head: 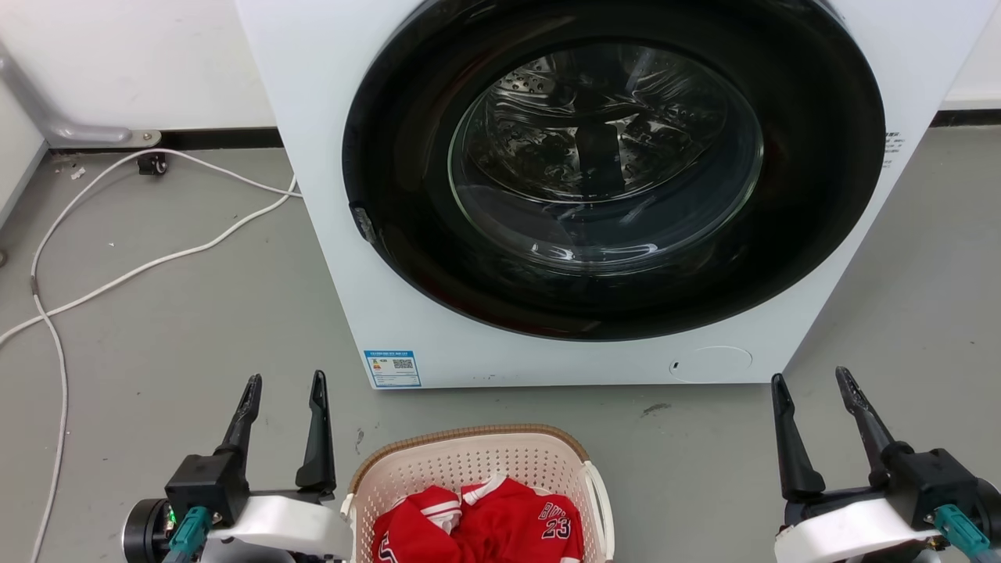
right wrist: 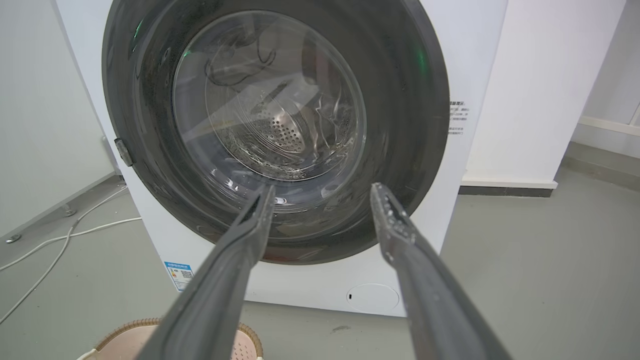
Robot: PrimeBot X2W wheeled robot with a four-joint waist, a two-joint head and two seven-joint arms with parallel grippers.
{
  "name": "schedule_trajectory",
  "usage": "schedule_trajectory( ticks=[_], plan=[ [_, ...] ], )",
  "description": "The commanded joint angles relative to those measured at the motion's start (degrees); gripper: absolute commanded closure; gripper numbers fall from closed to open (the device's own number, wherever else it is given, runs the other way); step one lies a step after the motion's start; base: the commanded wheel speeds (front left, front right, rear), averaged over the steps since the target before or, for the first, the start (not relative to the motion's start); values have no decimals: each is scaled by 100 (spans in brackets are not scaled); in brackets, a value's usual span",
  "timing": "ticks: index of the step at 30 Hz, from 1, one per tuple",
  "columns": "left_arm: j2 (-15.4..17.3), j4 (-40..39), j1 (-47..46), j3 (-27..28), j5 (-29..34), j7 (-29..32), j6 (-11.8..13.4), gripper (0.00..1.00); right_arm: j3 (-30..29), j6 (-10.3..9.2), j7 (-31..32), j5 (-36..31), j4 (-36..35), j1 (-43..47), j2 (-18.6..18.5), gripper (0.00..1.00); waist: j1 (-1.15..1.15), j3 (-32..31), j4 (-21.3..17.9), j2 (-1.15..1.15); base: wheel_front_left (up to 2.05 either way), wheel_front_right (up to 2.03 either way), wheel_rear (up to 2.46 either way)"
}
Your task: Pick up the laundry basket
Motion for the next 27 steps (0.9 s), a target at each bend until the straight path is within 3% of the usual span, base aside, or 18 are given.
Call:
schedule_trajectory(
  ticks=[1, 10, 27],
  plan=[
    [17, -3, 47, 11, 120, -47, 10, 0, 5, -2, -42, -121, -44, 45, -20, 0, 0, 2, 5, 0, 0, 0, 0],
    [17, 26, 100, 22, 412, -145, 33, 0, -10, -2, -139, -388, -48, 81, -20, 0, 0, 16, 17, 0, 0, 0, 0],
    [18, 98, 74, 45, 338, -138, 45, 0, -32, -2, -128, -194, 34, 37, -19, 0, 0, 34, 37, 0, 0, 0, 0]
  ],
)
